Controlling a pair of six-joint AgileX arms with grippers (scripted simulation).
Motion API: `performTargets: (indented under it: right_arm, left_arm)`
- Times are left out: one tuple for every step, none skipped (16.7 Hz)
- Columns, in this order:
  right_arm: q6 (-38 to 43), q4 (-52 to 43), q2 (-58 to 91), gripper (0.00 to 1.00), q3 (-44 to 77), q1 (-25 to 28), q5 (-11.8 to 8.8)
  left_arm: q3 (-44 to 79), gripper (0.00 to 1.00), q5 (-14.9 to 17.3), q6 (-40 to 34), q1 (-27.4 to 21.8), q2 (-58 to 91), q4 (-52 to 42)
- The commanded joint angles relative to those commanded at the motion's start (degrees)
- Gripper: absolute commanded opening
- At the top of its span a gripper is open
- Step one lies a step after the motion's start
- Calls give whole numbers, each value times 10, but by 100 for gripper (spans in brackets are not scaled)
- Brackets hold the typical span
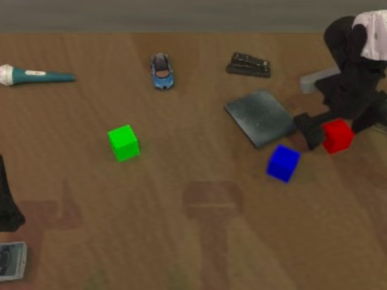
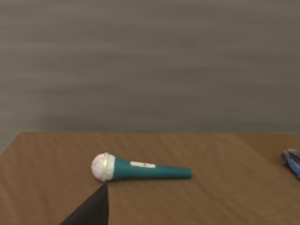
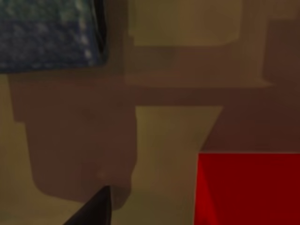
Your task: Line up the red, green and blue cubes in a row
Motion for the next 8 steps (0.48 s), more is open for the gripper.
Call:
performTargets:
  right_arm:
    - [0,0,0,100,0,0,0]
    - [0,0,0,92,0,0,0]
    - [0,0,0,85,0,0,0]
    - [0,0,0,77,0,0,0]
    - [0,0,0,70,0,0,0]
    - [0,0,0,62,0,0,0]
    - [0,0,0,55,0,0,0]
    - [0,0,0,47,0,0,0]
  left_arm:
    - [0,100,0,0,0,0,0]
    - [0,100,0,0,0,0,0]
    - [0,100,0,0,0,0,0]
    - [0,100,0,0,0,0,0]
    - [0,100,0,0,0,0,0]
    - [0,100,0,0,0,0,0]
    - [0,100,0,0,0,0,0]
    - [0,100,0,0,0,0,0]
